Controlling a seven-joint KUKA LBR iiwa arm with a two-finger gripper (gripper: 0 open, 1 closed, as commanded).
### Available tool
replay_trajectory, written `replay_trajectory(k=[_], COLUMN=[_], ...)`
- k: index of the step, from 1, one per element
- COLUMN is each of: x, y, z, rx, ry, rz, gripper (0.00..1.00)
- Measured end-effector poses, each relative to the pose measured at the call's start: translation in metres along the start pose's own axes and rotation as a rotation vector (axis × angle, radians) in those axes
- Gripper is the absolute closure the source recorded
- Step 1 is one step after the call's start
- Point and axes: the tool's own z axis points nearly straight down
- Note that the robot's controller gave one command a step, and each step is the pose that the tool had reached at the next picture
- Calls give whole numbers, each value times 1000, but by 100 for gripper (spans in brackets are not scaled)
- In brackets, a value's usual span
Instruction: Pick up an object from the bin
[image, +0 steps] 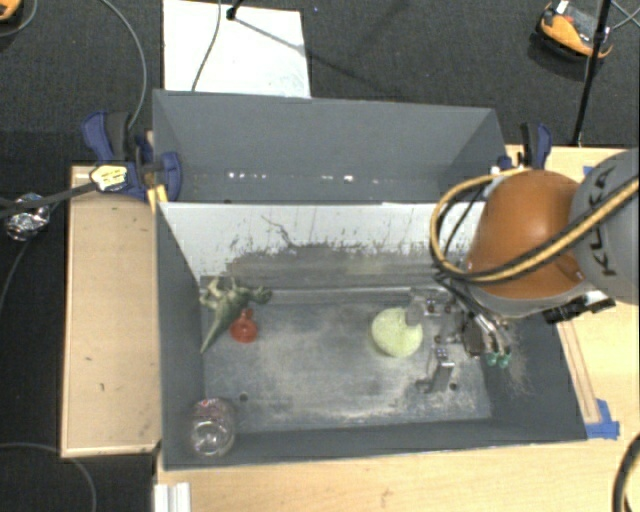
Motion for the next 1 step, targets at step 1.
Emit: replay_trajectory(k=[1], x=[-2], y=[0], z=[-4], rx=[0], ry=[-8], rz=[0], gripper=[0])
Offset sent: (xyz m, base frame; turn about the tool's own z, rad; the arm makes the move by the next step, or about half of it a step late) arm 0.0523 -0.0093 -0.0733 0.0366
